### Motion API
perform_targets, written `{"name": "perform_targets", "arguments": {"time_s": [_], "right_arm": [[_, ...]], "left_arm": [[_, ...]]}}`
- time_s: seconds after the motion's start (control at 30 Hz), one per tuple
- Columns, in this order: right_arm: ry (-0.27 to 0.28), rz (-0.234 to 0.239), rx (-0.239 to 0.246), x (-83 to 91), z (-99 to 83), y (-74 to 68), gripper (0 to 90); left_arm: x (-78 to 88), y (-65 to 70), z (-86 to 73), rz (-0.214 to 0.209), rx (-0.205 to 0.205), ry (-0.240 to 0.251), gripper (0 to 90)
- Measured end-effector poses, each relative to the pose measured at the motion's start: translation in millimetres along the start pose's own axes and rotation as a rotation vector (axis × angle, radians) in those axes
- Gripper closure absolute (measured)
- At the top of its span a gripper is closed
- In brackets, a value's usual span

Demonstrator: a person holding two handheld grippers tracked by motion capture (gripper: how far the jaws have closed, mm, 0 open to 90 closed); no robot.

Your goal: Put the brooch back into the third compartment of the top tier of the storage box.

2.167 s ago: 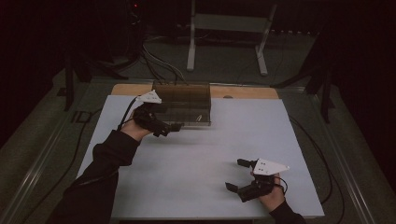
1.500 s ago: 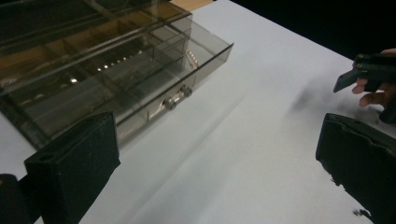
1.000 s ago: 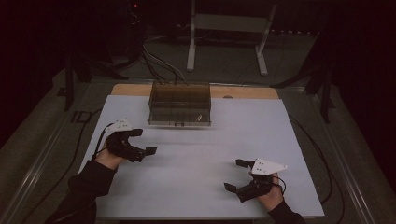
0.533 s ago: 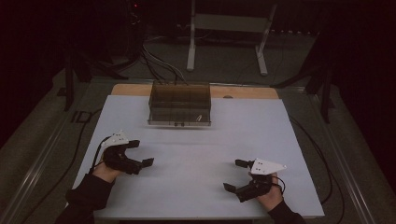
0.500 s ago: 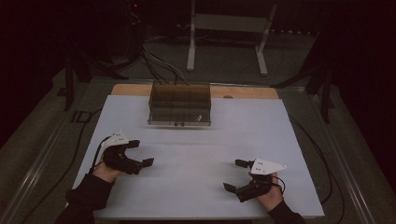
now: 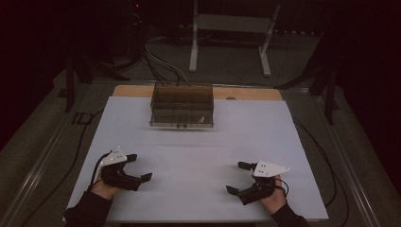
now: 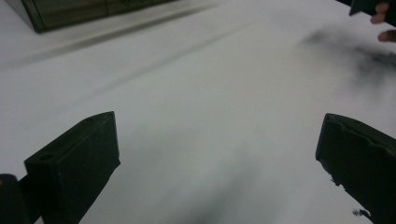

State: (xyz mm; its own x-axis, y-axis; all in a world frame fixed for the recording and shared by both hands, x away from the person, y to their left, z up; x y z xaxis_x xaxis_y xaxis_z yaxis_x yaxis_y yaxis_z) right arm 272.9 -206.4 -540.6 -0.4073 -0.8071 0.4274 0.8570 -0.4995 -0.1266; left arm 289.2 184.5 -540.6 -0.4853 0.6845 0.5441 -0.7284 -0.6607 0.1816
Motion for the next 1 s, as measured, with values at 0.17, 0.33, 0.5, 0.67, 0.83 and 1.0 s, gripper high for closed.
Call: {"name": "perform_targets", "arguments": {"time_s": [0.17,0.33,0.5,0.67,0.83,1.0], "right_arm": [[-0.003,-0.001,0.0,-0.3,-0.3,0.1,0.0],[-0.005,-0.002,0.005,-0.6,-0.6,0.5,0.0],[-0.007,0.0,0.006,-1.3,-0.9,0.3,0.0],[-0.013,0.003,0.007,-1.9,-1.3,0.0,0.0],[-0.014,0.004,0.017,-1.5,-0.9,-0.8,0.0],[-0.016,0.007,0.017,-2.0,-1.1,-1.0,0.0]], "left_arm": [[5.3,2.0,-12.2,0.012,-0.005,-0.001,0.6],[12.4,3.3,-21.9,0.052,-0.017,0.001,0.6],[21.9,4.1,-29.4,0.077,-0.023,0.014,0.6],[30.4,1.0,-35.5,0.113,-0.011,0.029,0.6],[32.9,-3.8,-41.0,0.133,0.01,0.028,0.6],[31.1,-5.2,-41.5,0.131,0.019,0.031,0.6]]}}
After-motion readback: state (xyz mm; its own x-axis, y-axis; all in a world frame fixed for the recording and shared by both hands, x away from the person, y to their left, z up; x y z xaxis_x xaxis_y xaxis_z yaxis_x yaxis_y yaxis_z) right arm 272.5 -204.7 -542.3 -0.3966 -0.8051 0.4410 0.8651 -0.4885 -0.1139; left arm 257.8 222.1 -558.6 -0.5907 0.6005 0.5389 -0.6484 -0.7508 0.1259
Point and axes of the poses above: each handheld gripper's, and its own axes: x roughly backward along the jaws, z roughly out of its top, y roughly to its right, the point moved 5 cm from there along -x, roughly forward along the jaws, and after that the axes turned 1 degree about -y, right-handed, at the moved point
